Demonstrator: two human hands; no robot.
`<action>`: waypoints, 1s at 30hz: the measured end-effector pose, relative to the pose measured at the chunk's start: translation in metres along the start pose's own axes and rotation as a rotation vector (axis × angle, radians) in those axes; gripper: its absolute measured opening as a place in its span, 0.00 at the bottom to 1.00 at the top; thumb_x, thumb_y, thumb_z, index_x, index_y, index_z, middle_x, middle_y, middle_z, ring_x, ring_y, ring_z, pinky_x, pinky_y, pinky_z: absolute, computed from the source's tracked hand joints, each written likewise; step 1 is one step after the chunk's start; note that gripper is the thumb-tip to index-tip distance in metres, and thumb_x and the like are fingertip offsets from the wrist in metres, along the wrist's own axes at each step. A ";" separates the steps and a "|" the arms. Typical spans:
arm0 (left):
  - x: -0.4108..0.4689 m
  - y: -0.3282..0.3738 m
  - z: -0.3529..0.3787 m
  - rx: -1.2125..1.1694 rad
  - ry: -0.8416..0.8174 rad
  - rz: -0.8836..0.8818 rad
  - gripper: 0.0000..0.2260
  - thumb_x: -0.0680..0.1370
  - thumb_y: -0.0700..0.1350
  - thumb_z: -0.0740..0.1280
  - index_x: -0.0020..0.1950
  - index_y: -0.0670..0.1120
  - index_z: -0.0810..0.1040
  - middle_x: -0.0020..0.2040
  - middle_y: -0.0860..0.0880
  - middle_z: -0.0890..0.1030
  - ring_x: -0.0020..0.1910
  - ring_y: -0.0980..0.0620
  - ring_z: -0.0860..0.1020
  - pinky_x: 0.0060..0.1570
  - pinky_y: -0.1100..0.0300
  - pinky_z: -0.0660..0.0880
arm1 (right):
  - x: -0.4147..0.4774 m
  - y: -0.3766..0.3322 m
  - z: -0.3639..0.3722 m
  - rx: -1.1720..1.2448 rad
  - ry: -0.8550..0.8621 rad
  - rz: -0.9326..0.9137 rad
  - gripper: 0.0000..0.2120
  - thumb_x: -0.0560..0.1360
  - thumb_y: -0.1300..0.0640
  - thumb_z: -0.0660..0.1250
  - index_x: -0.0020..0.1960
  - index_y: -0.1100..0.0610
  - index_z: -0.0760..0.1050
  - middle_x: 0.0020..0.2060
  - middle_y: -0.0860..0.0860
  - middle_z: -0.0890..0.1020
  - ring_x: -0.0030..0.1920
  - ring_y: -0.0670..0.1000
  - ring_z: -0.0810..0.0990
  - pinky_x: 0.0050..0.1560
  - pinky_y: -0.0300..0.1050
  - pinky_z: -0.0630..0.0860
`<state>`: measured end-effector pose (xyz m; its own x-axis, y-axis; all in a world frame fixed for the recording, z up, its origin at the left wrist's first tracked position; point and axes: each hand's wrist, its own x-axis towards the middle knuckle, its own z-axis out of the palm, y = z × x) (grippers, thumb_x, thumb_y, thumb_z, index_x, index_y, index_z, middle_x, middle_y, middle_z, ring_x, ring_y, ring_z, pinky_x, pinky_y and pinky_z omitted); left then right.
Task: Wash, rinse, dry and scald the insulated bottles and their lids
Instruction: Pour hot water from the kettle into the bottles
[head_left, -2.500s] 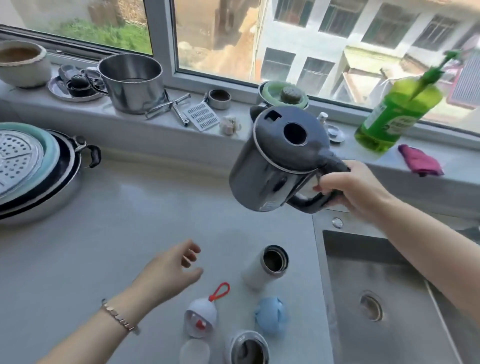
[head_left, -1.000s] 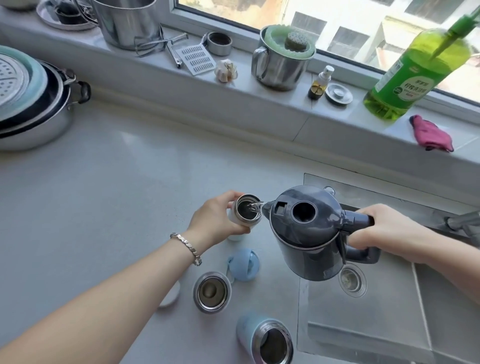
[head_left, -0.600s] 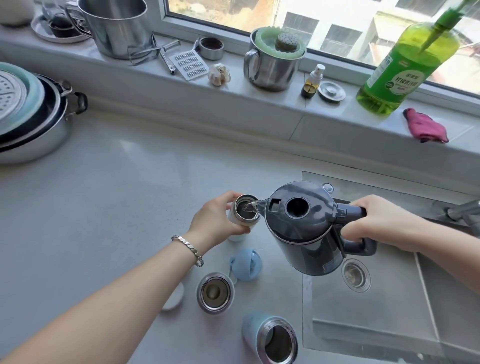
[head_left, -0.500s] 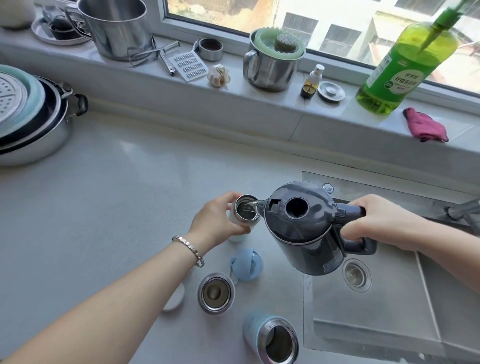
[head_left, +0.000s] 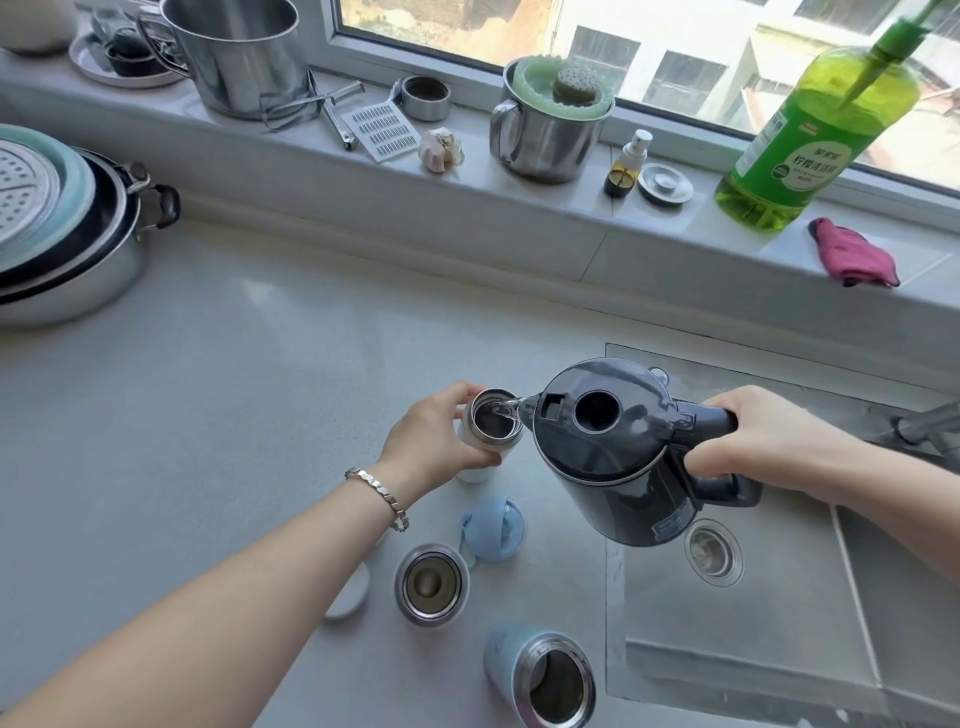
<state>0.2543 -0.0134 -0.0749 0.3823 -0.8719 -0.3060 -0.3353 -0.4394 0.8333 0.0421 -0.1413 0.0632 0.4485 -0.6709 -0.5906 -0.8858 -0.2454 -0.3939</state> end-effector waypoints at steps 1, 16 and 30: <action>0.000 0.000 0.000 -0.001 0.001 0.002 0.25 0.63 0.44 0.78 0.50 0.62 0.71 0.50 0.59 0.78 0.56 0.57 0.76 0.57 0.54 0.73 | 0.000 0.000 0.000 -0.002 0.010 -0.004 0.09 0.51 0.57 0.63 0.25 0.54 0.61 0.21 0.47 0.64 0.24 0.48 0.60 0.25 0.38 0.56; -0.001 0.001 0.000 -0.003 0.000 0.002 0.23 0.64 0.43 0.78 0.54 0.57 0.73 0.51 0.57 0.78 0.58 0.55 0.76 0.56 0.57 0.73 | -0.002 0.008 0.001 0.030 -0.010 -0.044 0.12 0.54 0.50 0.69 0.27 0.55 0.68 0.22 0.48 0.71 0.25 0.47 0.67 0.28 0.37 0.63; 0.001 -0.001 0.002 0.007 0.009 0.006 0.25 0.63 0.43 0.78 0.57 0.54 0.74 0.52 0.56 0.78 0.58 0.54 0.76 0.57 0.54 0.73 | -0.004 0.013 0.005 0.142 0.075 -0.085 0.26 0.59 0.35 0.74 0.24 0.54 0.66 0.23 0.47 0.69 0.27 0.47 0.65 0.34 0.43 0.60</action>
<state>0.2535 -0.0138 -0.0768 0.3880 -0.8725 -0.2971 -0.3434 -0.4360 0.8318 0.0292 -0.1378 0.0570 0.5063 -0.7038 -0.4983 -0.8167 -0.2057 -0.5392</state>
